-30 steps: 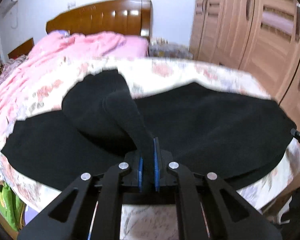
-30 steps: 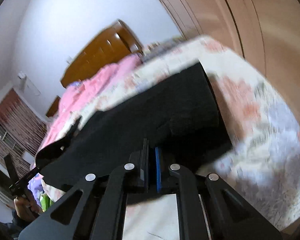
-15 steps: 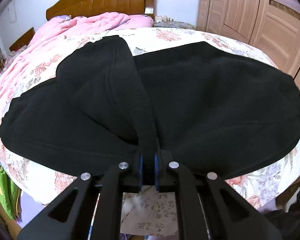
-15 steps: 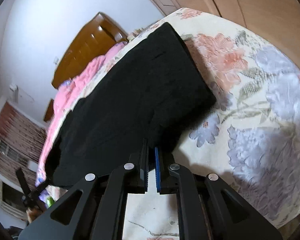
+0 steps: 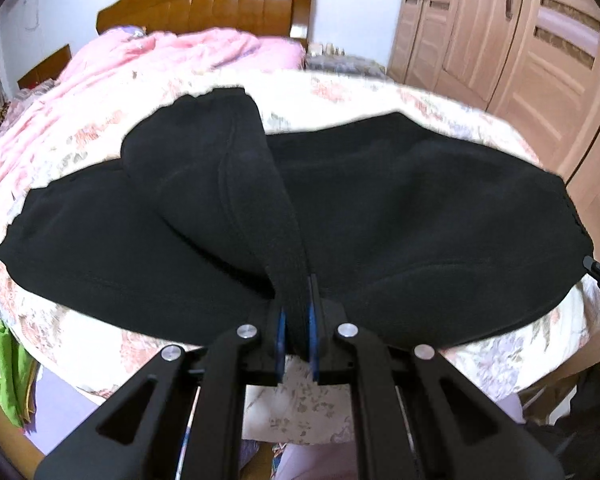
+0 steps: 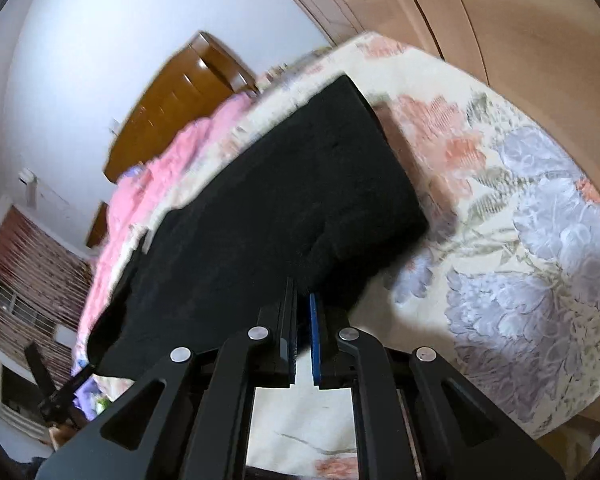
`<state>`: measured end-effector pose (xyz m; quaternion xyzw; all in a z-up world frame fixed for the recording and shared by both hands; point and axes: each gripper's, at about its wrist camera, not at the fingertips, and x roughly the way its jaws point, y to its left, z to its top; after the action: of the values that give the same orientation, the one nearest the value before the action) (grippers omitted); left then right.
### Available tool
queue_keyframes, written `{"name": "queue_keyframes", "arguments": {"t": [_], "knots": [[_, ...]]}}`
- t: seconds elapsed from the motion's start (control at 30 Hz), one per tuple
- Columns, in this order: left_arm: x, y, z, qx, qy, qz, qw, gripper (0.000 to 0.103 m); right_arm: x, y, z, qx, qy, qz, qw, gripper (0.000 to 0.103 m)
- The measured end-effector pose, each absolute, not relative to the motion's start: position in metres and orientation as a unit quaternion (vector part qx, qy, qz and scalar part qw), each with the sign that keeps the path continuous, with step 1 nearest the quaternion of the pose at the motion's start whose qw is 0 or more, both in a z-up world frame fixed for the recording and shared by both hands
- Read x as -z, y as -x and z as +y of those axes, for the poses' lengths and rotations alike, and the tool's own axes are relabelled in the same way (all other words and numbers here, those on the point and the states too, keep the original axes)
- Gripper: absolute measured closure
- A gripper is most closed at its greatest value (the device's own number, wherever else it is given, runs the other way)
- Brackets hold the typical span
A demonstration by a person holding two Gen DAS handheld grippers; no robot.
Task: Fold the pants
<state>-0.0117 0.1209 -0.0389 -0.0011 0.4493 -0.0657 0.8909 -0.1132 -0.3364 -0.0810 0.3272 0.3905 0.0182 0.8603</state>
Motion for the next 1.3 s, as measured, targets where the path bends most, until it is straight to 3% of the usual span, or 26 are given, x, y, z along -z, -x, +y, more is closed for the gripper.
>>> {"name": "queue_keyframes", "arguments": {"t": [0.07, 0.1, 0.13, 0.17, 0.2, 0.23, 0.4, 0.53, 0.7, 1.07, 1.1, 1.17, 1.3], "knots": [[0.061, 0.006, 0.117, 0.065, -0.013, 0.478, 0.876, 0.085, 0.094, 0.111, -0.337, -0.017, -0.328, 0.404, 0.854, 0.093], [0.064, 0.008, 0.117, 0.059, -0.015, 0.471, 0.880, 0.083, 0.094, 0.113, -0.336, -0.021, -0.330, 0.400, 0.855, 0.087], [0.061, 0.012, 0.117, 0.050, -0.020, 0.462, 0.885, 0.063, 0.090, 0.115, -0.335, -0.025, -0.329, 0.398, 0.856, 0.083], [0.058, 0.014, 0.117, 0.046, -0.024, 0.455, 0.889, 0.035, 0.085, 0.118, -0.333, -0.032, -0.329, 0.396, 0.857, 0.079], [0.051, 0.018, 0.119, 0.043, -0.023, 0.438, 0.898, 0.024, 0.082, 0.121, -0.332, -0.037, -0.330, 0.393, 0.858, 0.068], [0.043, 0.025, 0.123, 0.029, -0.021, 0.413, 0.910, 0.019, 0.077, 0.124, -0.330, -0.043, -0.327, 0.389, 0.860, 0.062], [-0.001, 0.041, 0.125, -0.003, -0.002, 0.322, 0.947, 0.018, 0.069, 0.132, -0.294, -0.101, -0.295, 0.408, 0.858, 0.062], [-0.009, 0.022, 0.074, 0.151, 0.004, 0.345, 0.926, 0.015, 0.072, 0.118, -0.253, -0.170, -0.286, 0.424, 0.842, 0.062], [0.020, -0.002, 0.012, 0.293, -0.020, 0.391, 0.873, 0.015, 0.090, 0.113, -0.230, -0.189, -0.292, 0.447, 0.824, 0.062], [0.064, -0.031, -0.016, 0.309, -0.060, 0.431, 0.846, 0.015, 0.095, 0.102, -0.241, -0.177, -0.343, 0.411, 0.826, 0.064], [0.067, -0.029, -0.014, 0.307, -0.063, 0.431, 0.846, 0.015, 0.095, 0.101, -0.243, -0.176, -0.348, 0.407, 0.826, 0.068], [0.070, -0.030, -0.013, 0.307, -0.064, 0.430, 0.846, 0.015, 0.100, 0.098, -0.243, -0.165, -0.347, 0.415, 0.825, 0.092], [0.062, -0.028, -0.014, 0.299, -0.073, 0.424, 0.852, 0.015, 0.082, 0.110, -0.238, -0.164, -0.310, 0.401, 0.846, 0.095]]}}
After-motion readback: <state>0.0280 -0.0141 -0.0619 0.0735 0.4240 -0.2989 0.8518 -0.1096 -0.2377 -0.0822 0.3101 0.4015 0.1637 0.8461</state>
